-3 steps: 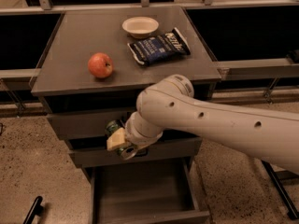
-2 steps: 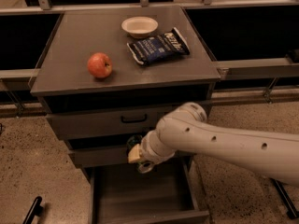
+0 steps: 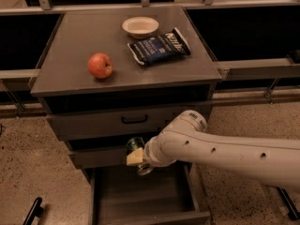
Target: Place green can into bottom drawer
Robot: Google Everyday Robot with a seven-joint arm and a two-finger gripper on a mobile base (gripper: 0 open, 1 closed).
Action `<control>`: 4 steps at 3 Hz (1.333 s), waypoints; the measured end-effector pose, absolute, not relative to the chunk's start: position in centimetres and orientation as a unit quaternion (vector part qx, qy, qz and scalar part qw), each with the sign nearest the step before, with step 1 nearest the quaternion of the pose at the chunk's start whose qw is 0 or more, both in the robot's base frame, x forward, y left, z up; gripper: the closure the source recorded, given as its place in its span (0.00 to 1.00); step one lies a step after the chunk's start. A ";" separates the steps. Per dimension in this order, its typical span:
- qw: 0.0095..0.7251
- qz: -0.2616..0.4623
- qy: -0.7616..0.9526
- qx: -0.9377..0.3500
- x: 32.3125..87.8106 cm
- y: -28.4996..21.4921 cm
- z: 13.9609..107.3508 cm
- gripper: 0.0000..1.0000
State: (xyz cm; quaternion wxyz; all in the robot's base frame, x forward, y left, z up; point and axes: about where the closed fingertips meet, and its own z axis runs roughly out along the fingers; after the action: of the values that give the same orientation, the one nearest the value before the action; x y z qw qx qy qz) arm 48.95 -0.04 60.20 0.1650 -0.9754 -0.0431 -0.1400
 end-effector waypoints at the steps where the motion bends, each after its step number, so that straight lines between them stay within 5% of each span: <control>1: 0.156 -0.125 -0.028 -0.979 49.1 -0.8 57.7 1.00; 4: 0.164 -0.099 0.060 -0.980 48.5 -7.0 41.5 1.00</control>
Offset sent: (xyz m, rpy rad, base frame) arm 0.0153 -0.0717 -0.1989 0.0262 0.1355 -0.2347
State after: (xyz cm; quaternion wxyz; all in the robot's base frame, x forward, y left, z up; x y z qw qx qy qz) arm 48.52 -7.03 41.49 0.1636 -0.9797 0.0597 -0.0992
